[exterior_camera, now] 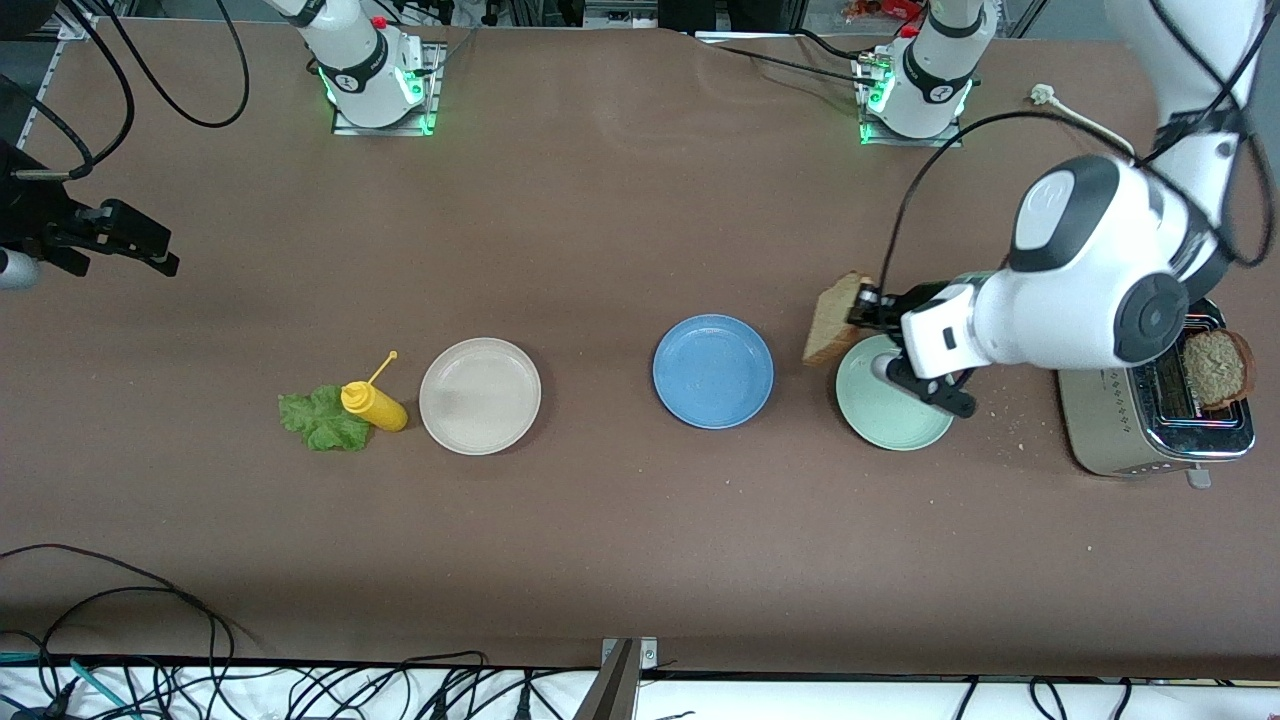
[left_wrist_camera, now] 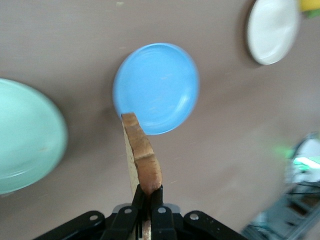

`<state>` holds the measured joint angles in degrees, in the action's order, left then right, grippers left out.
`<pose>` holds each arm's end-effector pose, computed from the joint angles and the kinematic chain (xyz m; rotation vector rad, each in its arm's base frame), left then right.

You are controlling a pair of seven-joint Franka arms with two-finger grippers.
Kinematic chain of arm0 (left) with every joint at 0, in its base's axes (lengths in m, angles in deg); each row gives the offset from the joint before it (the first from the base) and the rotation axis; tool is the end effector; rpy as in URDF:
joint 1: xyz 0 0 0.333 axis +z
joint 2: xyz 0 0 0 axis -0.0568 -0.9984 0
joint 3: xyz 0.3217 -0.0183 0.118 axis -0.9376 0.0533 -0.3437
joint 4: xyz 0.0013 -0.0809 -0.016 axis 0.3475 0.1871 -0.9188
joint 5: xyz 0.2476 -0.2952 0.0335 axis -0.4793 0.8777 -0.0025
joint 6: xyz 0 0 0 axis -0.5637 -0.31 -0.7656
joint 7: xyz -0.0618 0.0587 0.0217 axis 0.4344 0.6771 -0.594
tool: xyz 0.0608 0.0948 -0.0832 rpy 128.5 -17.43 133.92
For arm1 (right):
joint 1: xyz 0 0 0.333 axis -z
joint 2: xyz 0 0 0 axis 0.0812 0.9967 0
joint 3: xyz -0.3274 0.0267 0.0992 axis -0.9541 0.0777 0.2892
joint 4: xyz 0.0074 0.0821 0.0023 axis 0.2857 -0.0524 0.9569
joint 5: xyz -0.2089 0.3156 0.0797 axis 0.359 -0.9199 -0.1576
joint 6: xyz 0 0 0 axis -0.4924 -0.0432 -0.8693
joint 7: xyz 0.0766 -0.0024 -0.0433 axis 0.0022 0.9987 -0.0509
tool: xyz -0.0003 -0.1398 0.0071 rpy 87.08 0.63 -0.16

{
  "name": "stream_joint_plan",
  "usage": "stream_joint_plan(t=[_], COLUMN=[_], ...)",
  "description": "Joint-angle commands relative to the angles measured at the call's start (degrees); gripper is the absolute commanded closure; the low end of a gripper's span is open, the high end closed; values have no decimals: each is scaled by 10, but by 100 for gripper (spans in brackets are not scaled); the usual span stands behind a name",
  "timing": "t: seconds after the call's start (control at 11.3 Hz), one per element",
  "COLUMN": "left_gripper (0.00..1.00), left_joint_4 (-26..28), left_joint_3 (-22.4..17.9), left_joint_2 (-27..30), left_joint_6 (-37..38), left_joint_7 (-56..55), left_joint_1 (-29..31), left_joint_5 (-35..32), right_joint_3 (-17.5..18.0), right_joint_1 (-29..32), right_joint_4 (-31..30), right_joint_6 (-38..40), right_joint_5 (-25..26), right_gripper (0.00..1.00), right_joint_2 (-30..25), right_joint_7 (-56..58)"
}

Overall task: Make sandwich in blue plate with both arms
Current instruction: 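Lift the bread slice out with the left gripper toward the blue plate, then lower the bread onto the blue plate and open the left gripper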

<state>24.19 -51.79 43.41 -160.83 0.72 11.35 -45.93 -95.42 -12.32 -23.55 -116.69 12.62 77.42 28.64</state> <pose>0.6204 -0.1981 0.4254 2.6077 -0.4254 -0.4200 0.5780 0.0119 0.6119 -3.1258 -0.0096 -0.0488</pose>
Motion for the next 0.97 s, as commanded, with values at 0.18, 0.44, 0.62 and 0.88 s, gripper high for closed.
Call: stream_joint_plan(t=[0.18, 0.44, 0.62, 0.88], left_gripper=[94, 94, 94, 92], left_joint_4=[-24, -18, -14, 2], left_joint_3=[-1, -1, -1, -2], left_joint_2=[-114, -165, -182, -204], left_joint_6=[-112, -172, -174, -189], left_joint_7=[-4, -3, 12, 84], left_joint_1=[-30, -45, -48, -47], left_joint_5=[192, 197, 204, 205], right_joint_3=[-1, -1, -1, -1], right_joint_1=[1, 1, 1, 1], right_joint_4=[11, 11, 11, 11], right_joint_6=[11, 11, 11, 11], right_joint_5=[-9, -9, -9, -9], right_gripper=[0, 0, 0, 0], right_joint_2=[1, 1, 1, 1], right_joint_7=[3, 3, 3, 3])
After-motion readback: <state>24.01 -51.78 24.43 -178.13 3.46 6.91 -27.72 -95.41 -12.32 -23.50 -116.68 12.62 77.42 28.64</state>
